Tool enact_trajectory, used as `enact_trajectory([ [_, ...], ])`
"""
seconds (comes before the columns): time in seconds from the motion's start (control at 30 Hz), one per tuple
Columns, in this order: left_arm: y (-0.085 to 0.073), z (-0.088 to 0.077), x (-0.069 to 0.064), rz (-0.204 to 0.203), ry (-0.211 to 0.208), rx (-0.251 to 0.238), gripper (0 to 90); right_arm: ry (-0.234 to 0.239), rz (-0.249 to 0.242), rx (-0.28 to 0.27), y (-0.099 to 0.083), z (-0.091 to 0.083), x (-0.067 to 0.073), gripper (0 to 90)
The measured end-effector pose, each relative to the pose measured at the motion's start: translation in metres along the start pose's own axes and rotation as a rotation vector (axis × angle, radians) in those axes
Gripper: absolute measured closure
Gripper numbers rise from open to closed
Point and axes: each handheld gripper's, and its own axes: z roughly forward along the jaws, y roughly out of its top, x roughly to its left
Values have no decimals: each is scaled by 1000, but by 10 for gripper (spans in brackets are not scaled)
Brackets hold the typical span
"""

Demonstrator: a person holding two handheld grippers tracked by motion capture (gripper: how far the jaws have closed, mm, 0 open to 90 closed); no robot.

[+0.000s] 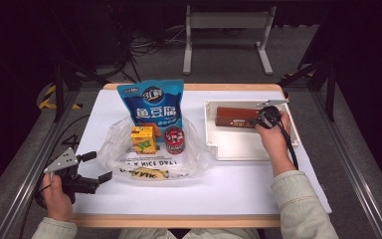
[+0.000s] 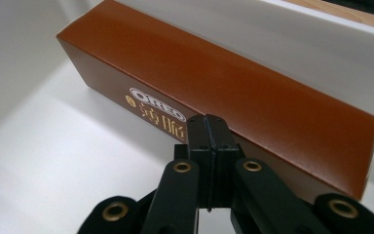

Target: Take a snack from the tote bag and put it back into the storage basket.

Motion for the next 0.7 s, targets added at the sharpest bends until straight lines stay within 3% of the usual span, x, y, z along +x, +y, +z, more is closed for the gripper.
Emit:
enact_trajectory([
  [0.33,0,0,1,1,-2,1,8,-14,9,18,-2,9,-6,900],
  [0.7,1,2,2,-5,-2,-1,8,9,1,13,1,2,-2,900],
])
